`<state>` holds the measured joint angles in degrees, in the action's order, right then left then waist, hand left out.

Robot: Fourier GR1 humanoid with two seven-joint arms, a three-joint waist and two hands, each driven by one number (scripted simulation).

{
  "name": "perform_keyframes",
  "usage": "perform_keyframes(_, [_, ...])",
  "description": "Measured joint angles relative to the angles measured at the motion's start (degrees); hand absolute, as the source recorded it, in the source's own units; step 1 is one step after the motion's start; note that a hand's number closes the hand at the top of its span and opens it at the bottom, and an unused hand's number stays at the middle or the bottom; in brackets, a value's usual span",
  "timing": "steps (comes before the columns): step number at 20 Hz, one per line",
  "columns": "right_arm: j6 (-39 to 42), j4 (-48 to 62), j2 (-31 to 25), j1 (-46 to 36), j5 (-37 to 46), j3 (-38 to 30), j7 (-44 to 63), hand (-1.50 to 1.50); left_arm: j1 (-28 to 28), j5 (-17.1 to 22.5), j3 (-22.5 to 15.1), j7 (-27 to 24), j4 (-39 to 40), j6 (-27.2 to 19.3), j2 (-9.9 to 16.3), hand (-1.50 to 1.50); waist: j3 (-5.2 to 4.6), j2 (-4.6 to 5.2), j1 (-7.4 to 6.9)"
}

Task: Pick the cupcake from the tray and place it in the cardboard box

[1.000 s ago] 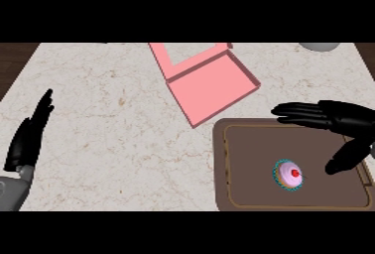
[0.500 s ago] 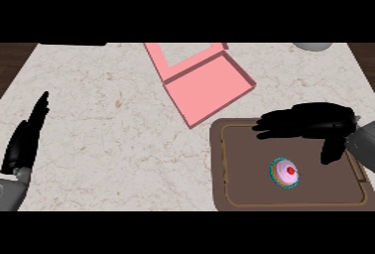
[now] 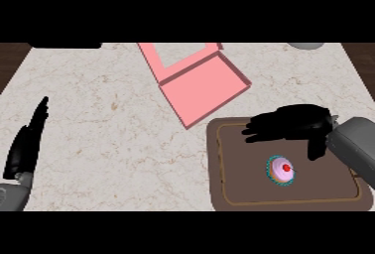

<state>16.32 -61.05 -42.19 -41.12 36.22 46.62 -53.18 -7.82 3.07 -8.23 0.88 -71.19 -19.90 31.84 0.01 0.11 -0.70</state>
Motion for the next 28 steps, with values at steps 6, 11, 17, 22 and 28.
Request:
perform_keyframes(6, [-0.40, 1.01, 1.55, 0.44, 2.19, -0.40, -0.55, -1.50, 0.54, -0.45, 1.84, 0.03, -0.03, 1.87, 0.02, 0.00, 0.00, -0.06, 0.20])
perform_keyframes(11, [-0.09, -2.14, 0.51, 2.57, 1.26, 0.23, -1.04, -1.50, 1.56, -0.87, 2.73, 0.60, -1.64, 2.50, 0.16, 0.00, -0.01, -0.16, 0.37])
perform_keyframes(17, [0.11, -6.88, -2.15, 4.35, -0.42, 0.67, -1.79, -1.50, 1.83, -1.52, 3.66, 1.91, -2.94, 3.10, 0.20, 0.00, -0.01, -0.19, 0.53])
perform_keyframes(22, [0.88, -12.56, -4.72, 6.39, 0.36, 1.11, -0.31, -1.50, 1.75, -2.41, 4.26, 2.27, -3.06, 3.57, -0.59, 0.00, -0.03, -0.23, 0.76])
perform_keyframes(28, [2.01, -12.97, -3.33, 7.67, 4.51, 0.62, 2.90, -1.50, 1.98, -3.69, 5.29, 3.13, -4.23, 4.36, -1.47, 0.00, -0.02, -0.16, 0.53])
